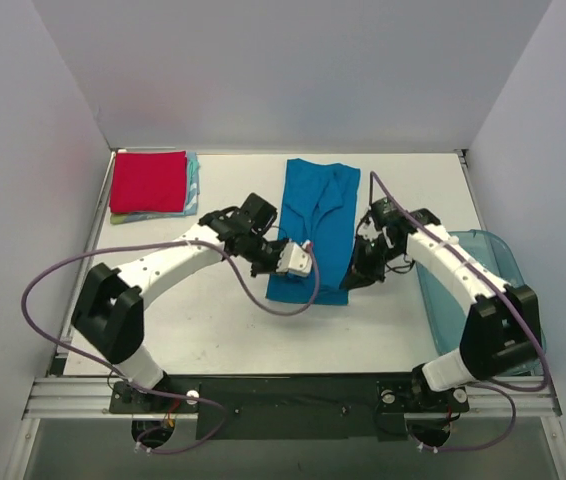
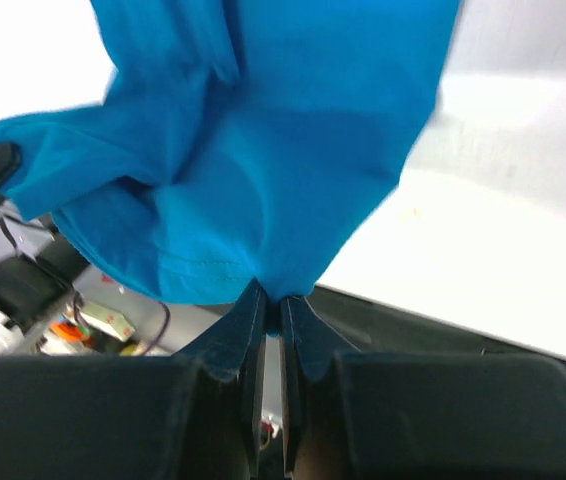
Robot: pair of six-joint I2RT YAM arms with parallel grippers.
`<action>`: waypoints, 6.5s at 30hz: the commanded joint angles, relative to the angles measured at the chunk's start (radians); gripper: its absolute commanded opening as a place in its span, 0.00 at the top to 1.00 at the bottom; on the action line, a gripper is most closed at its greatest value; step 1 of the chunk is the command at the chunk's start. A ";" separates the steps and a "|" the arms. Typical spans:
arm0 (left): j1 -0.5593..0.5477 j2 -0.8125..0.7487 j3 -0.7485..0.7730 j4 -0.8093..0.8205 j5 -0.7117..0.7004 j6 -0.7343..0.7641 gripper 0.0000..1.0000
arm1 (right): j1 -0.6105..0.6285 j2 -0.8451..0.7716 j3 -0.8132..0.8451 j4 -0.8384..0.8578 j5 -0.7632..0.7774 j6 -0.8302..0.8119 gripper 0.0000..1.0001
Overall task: Fold and stack the t-shirts
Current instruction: Fold the folded rectangular tshirt in 1/3 of the way, then grab one side of the 2/3 rectangular tshirt with both arms, then fold the long partially folded tshirt into a neat square
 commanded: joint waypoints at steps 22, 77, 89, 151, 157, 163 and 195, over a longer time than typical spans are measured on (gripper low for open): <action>0.185 0.618 0.663 0.213 -0.168 -0.196 1.00 | -0.237 0.714 0.738 -0.043 0.030 -0.165 1.00; 0.031 0.264 0.082 0.263 -0.023 0.089 0.39 | -0.174 0.395 0.098 0.222 0.264 -0.056 0.56; 0.012 0.314 -0.021 0.415 -0.140 0.028 0.36 | -0.176 0.444 0.004 0.328 0.257 0.010 0.74; 0.184 0.438 0.566 -0.134 -0.020 -0.443 1.00 | -0.182 0.281 0.283 0.027 0.218 -0.102 1.00; 0.201 0.484 0.574 -0.128 -0.111 -0.477 1.00 | -0.183 0.430 0.398 0.050 0.175 -0.109 1.00; 0.204 0.466 0.645 -0.221 -0.129 -0.545 1.00 | -0.176 0.452 0.448 0.055 0.154 -0.102 1.00; 0.316 0.446 0.395 -0.105 -0.293 -0.724 1.00 | -0.065 0.627 0.712 0.086 0.188 -0.104 0.53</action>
